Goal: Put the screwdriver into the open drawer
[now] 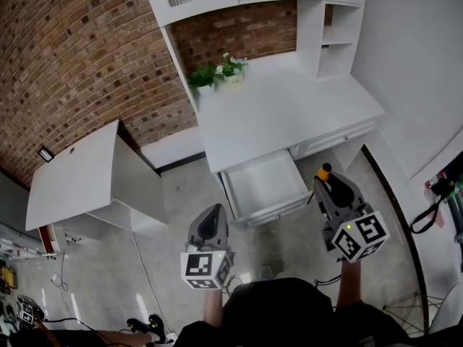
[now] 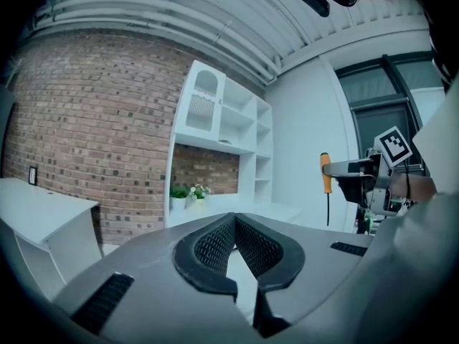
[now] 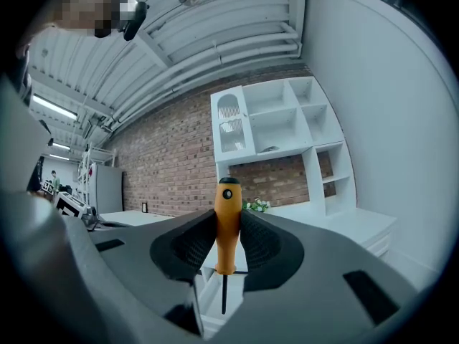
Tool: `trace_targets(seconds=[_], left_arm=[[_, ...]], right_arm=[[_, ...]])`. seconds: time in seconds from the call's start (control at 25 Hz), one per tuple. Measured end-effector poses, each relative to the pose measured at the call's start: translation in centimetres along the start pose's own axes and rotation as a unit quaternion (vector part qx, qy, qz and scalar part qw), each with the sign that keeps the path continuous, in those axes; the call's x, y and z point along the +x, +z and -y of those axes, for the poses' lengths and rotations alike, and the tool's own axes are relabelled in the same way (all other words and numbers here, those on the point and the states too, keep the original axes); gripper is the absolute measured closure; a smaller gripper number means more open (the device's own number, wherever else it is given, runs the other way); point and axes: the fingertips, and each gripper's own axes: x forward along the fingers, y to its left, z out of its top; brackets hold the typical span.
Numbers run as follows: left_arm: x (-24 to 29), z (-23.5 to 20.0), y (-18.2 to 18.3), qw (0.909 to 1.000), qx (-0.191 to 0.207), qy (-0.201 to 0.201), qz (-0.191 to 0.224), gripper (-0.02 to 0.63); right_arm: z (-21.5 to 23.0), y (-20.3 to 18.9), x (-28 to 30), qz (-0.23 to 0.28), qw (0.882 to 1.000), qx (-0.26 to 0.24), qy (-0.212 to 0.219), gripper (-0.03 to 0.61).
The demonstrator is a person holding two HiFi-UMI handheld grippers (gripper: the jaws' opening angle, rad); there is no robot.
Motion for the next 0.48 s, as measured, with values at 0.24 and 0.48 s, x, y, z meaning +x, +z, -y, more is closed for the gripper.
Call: trace_targets(seconds=[0.24,0.48], left_arm=[[2.1,-0.4,-1.5,0.9995,-0.016,-0.014,-0.022,0.606],[4.3,-1.0,-2.6,0.9984,-0.031,-0.013,-0.045,0.606]], right_arm=[[0.8,-1.3,2.0,-0.015,1.000,0.007,-0.008,0.469],[2.0,-2.5,4.8,-0.038,0.999,0.011,-0.007,0.469]])
